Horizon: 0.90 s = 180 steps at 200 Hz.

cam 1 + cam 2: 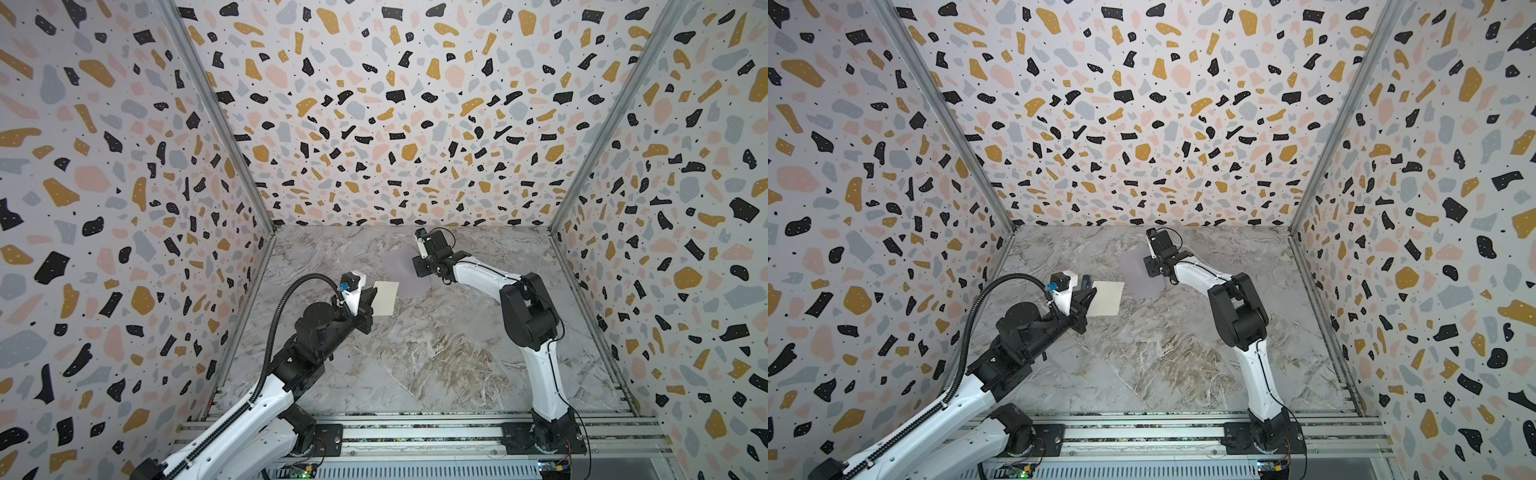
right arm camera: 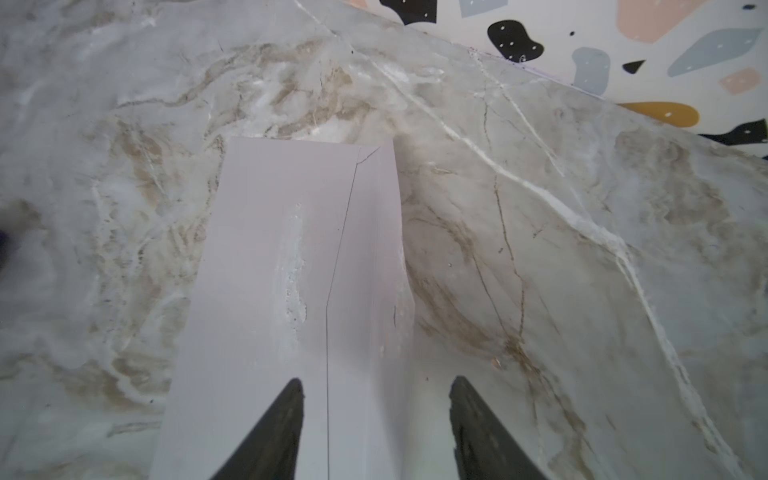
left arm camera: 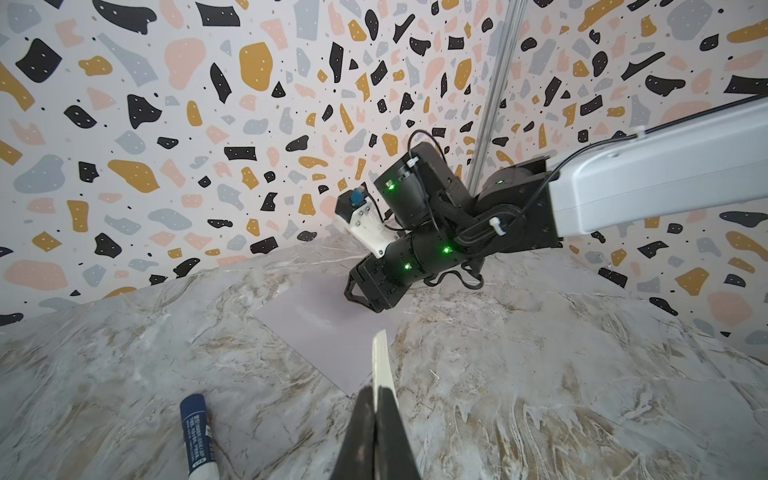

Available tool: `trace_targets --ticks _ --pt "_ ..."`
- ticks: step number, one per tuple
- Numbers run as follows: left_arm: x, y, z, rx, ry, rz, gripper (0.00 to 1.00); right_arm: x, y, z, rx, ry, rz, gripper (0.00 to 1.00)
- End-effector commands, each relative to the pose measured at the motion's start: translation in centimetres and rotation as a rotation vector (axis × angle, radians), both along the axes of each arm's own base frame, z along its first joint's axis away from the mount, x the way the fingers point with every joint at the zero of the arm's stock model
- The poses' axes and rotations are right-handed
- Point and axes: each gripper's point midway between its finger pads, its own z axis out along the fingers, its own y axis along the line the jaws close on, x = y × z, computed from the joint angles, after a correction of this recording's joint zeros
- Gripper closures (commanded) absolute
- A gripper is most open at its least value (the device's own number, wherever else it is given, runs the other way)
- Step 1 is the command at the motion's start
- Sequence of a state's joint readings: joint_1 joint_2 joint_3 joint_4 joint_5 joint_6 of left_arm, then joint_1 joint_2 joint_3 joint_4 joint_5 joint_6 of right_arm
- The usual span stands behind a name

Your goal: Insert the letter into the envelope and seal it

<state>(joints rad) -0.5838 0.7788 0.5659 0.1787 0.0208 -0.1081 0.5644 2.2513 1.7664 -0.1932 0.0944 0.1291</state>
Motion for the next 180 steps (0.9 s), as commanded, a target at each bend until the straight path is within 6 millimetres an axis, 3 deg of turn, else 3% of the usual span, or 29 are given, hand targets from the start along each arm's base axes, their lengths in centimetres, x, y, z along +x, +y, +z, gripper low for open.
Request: trace_targets --ticks 1,45,92,113,139,180 --pt "-0.2 0.1 2.7 -0.029 -0.061 -0.007 1.00 1.2 0.0 1.4 0.017 0.003 -0.027 0.50" --pt "-0.1 0.1 2.6 -0.023 -0.062 -0.004 1.00 2.3 0.6 -0.7 0.033 0.057 -0.016 0.66" --pt "-0.1 0.2 2.7 -0.036 -0.060 0.002 1.00 2.5 0.7 -0.8 0.068 0.082 -0.019 0.92" --pt "-0.1 0.3 3.0 -0.064 -0.061 0.008 1.00 2.1 0.6 0.1 0.084 0.080 -0.025 1.00" --pt "0.0 0.4 3.3 -0.098 -0.056 0.018 1.00 0.8 0.0 2.4 0.133 0.068 -0.038 1.00" --pt "0.0 0.6 4.2 -0.184 -0.029 0.033 1.00 -3.8 -1.9 6.2 0.272 0.057 -0.084 1.00"
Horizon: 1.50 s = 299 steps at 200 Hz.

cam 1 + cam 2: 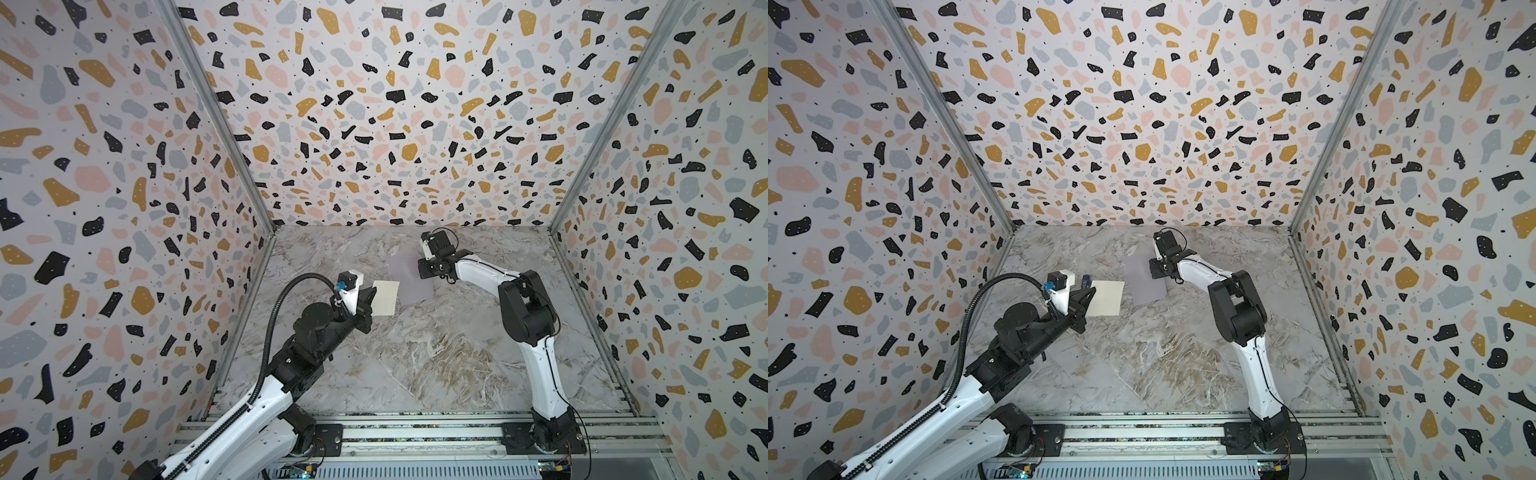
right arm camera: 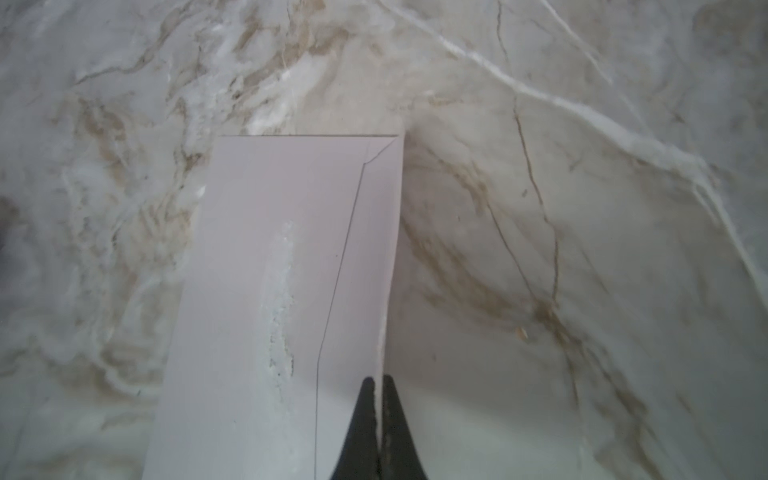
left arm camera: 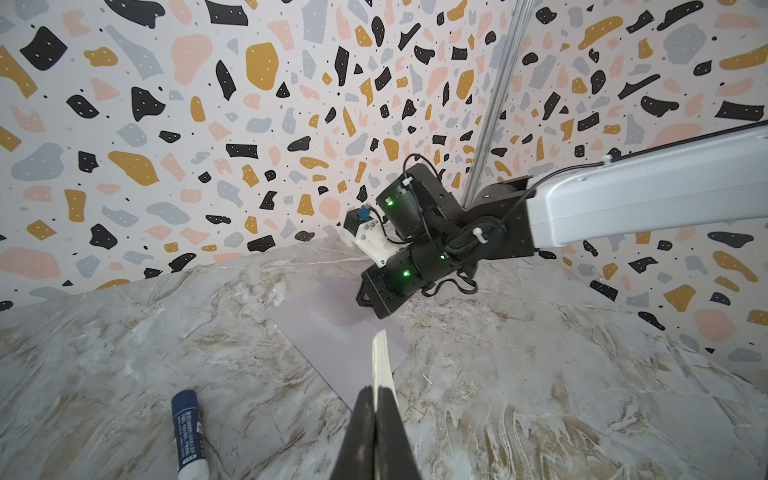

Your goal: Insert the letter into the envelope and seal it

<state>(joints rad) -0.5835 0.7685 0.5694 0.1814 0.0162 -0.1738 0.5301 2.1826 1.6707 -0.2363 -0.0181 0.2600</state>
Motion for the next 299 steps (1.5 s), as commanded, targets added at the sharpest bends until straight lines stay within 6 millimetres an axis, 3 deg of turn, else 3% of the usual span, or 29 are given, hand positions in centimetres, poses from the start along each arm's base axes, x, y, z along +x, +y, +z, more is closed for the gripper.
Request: trace_targets --ticks 1,44,75,111,149,232,278,299 --pt "0.1 0.5 3.7 -0.124 -0.051 0.025 1.00 -1.8 -0.5 7.0 0.162 -0.085 -0.054 1.00" --pt "0.4 0.8 5.1 -0.311 -0.002 0.055 1.00 -8.2 -3.3 8.5 0.353 -0.082 -0.133 1.00" --pt "0.5 1.0 5.1 -0.435 0.047 0.065 1.00 -11.9 -5.2 7.7 0.424 -0.072 -0.182 1.00" --pt "0.4 0.8 4.5 -0.535 0.088 0.079 1.00 -14.4 -6.7 5.6 0.451 -0.055 -0.223 1.00" --pt "0.2 0.4 4.4 -0.572 0.100 0.101 1.00 -15.2 -6.8 3.1 0.436 -0.007 -0.220 1.00" --pt "0.6 -0.1 3.6 -0.640 0.138 0.127 1.00 -14.6 -6.3 0.6 0.386 0.037 -0.209 0.98" --pt "0.8 -0.1 3.6 -0.656 0.139 0.135 1.00 -14.3 -6.0 0.3 0.381 0.048 -0.195 0.84" --pt "0.9 0.0 3.7 -0.671 0.138 0.137 1.00 -14.3 -6.2 1.3 0.381 0.023 -0.185 0.62"
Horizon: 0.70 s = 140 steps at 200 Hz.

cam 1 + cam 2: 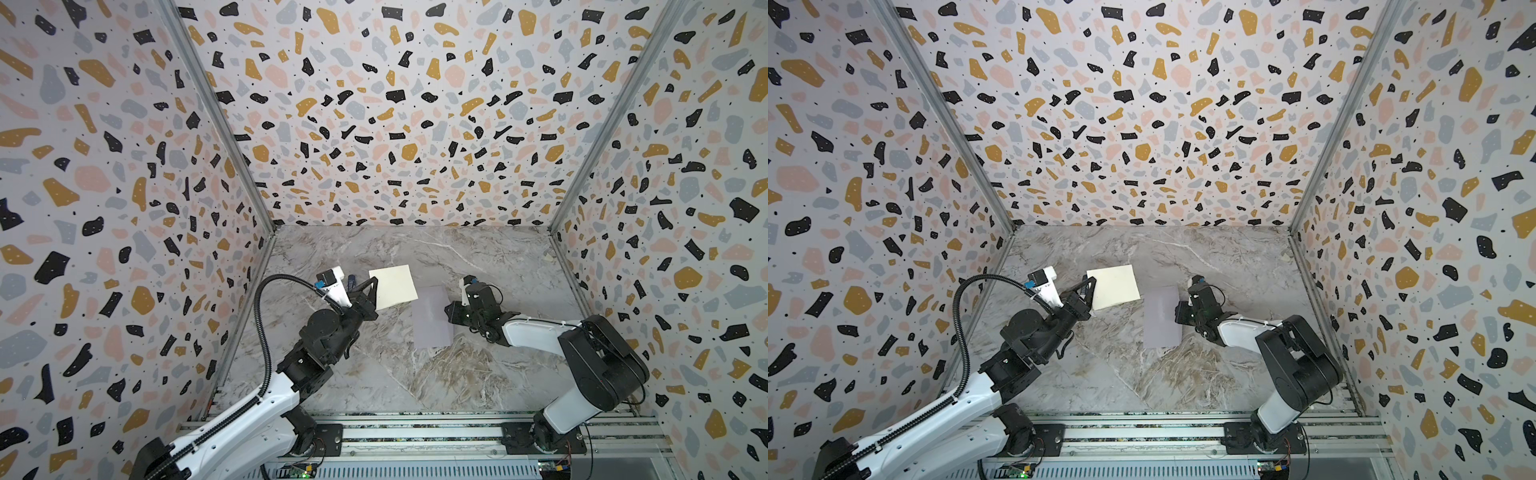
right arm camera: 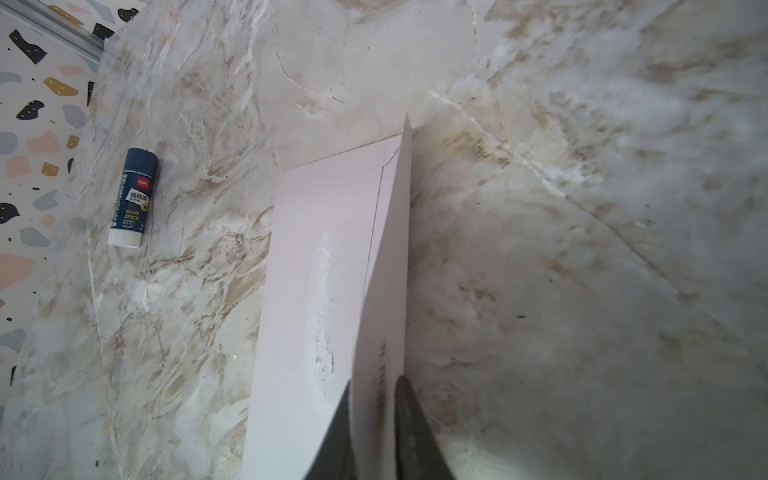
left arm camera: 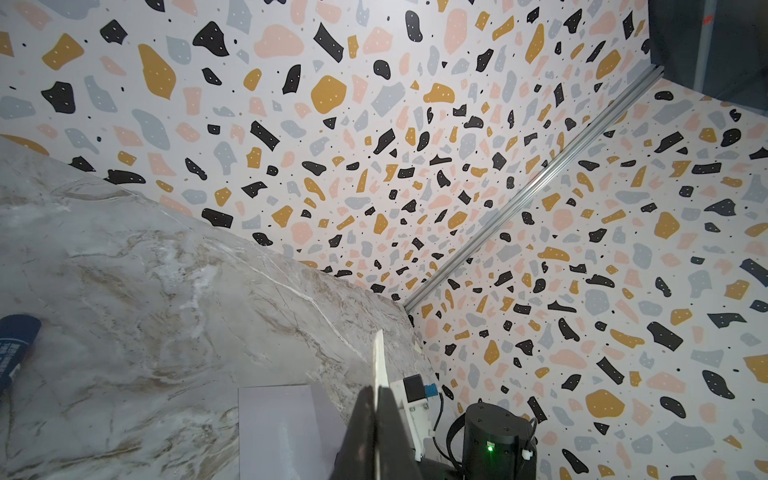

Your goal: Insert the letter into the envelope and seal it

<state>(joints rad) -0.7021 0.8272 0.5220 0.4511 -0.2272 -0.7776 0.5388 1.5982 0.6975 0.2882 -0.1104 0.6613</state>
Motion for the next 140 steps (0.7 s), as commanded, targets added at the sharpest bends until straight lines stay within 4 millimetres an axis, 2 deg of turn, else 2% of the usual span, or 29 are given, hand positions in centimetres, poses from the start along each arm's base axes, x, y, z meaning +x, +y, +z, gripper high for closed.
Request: trace_targets --ticks 1,25,58,87,112,140 --pt "0.0 0.4 1.4 -0.059 -0.043 0.018 1.00 0.9 0.5 2.9 0.022 -0.069 0.016 0.61" --pt "-0.1 0.5 1.6 -0.115 -0.040 0.018 1.00 0.6 0.4 5.9 0.049 -0.143 0.026 0.36" --pt "-0.3 0.3 3.0 -0.211 -0.046 -0.011 1.00 -0.4 -0.3 11.1 0.118 -0.258 0.027 0.16" --pt "-0.5 0.3 4.2 -0.262 -0.053 -0.026 1.00 -2.5 -0.3 16.5 0.284 -0.353 0.049 0.08" --pt "-0.6 0.1 4.9 -0.310 -0.060 -0.049 1.00 -4.8 0.1 20.9 0.513 -0.411 0.079 0.08" --pt "-0.7 -0.4 4.9 -0.341 -0.054 -0.077 1.00 -6.9 0.2 24.6 0.746 -0.454 0.081 0.08"
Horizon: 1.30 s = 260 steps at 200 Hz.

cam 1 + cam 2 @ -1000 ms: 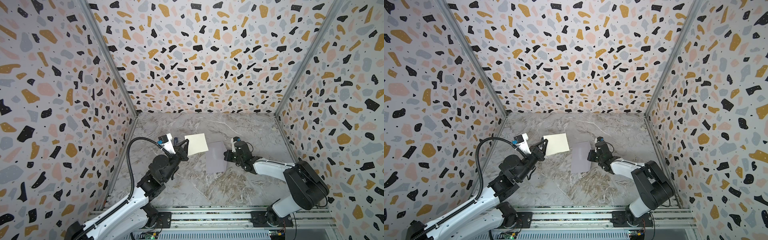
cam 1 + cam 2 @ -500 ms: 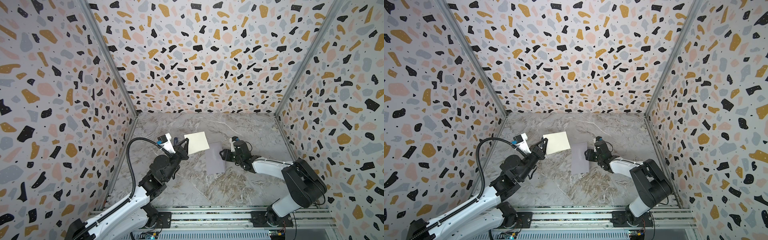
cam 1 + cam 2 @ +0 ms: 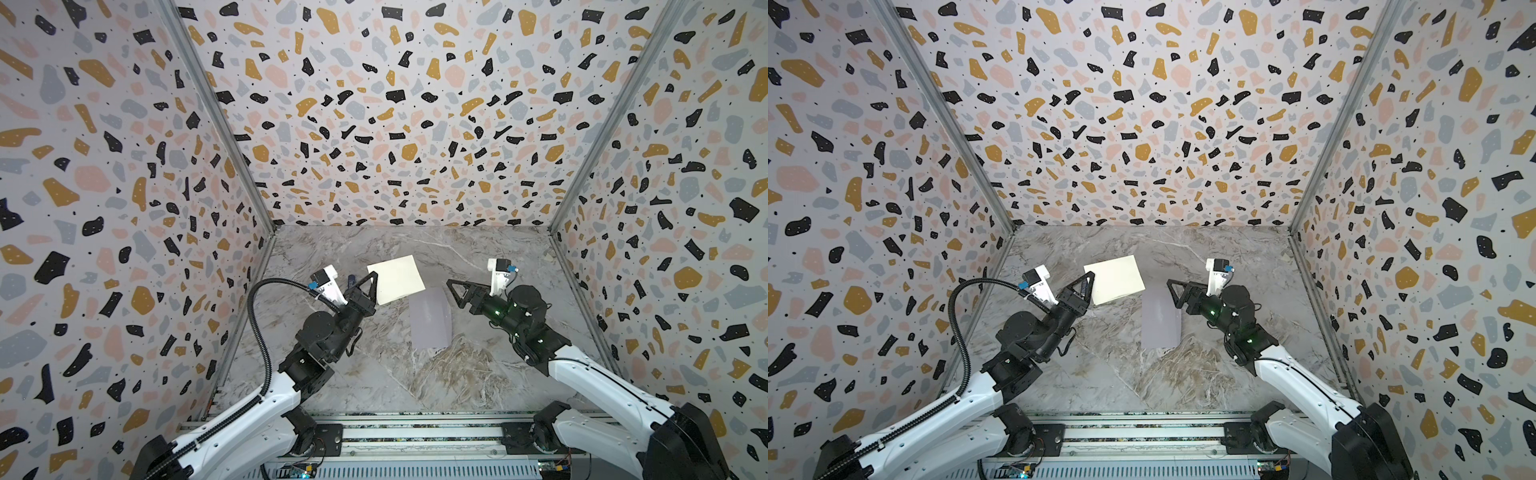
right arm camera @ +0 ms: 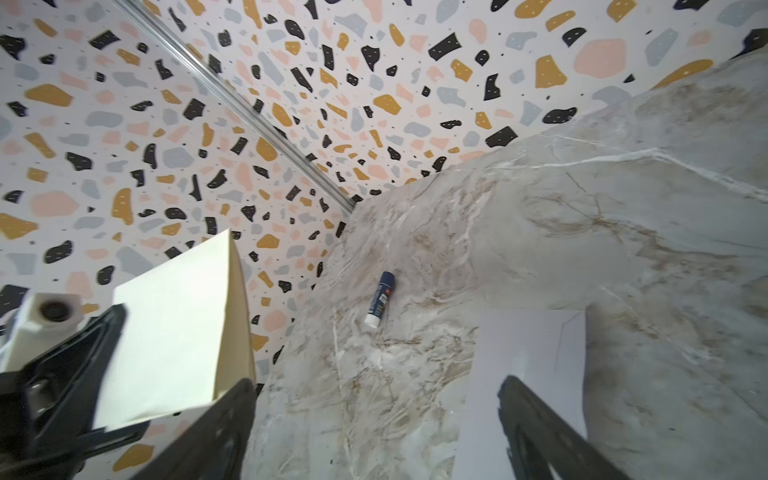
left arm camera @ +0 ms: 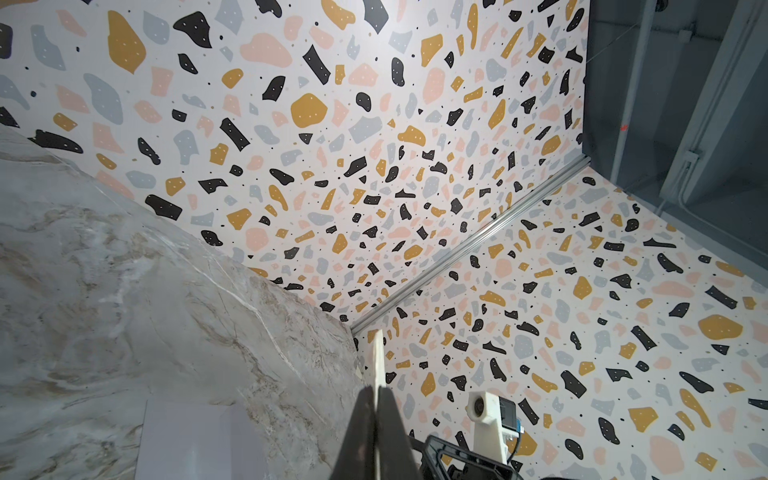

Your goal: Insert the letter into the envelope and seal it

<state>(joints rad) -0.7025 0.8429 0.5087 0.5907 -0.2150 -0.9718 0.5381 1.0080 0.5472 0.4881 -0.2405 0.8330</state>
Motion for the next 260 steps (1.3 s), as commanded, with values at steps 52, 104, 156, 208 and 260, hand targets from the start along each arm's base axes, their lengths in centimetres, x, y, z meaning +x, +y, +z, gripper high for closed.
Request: trace_targets --ticks 52,104,156,208,260 --pt "-0.7 -0.7 3.0 -0.160 -0.064 -0.074 1.00 -3.5 3.8 6.2 0.393 -0.007 0.126 0.06" --pt "-0.7 -0.9 2.4 -0.151 -0.057 -0.083 1.00 -3.8 6.1 6.6 0.459 0.015 0.199 0.15" --pt "-0.5 -2.0 1.8 -0.140 -0.054 -0.127 1.00 -3.7 7.2 7.4 0.501 0.014 0.243 0.36" --pt "-0.5 -2.4 1.2 -0.116 -0.054 -0.140 1.00 -3.5 7.7 8.0 0.521 0.004 0.259 0.72" --pt "-0.6 -2.4 0.3 0.037 -0.104 -0.112 0.74 -3.0 7.4 7.7 0.371 -0.073 0.246 1.00"
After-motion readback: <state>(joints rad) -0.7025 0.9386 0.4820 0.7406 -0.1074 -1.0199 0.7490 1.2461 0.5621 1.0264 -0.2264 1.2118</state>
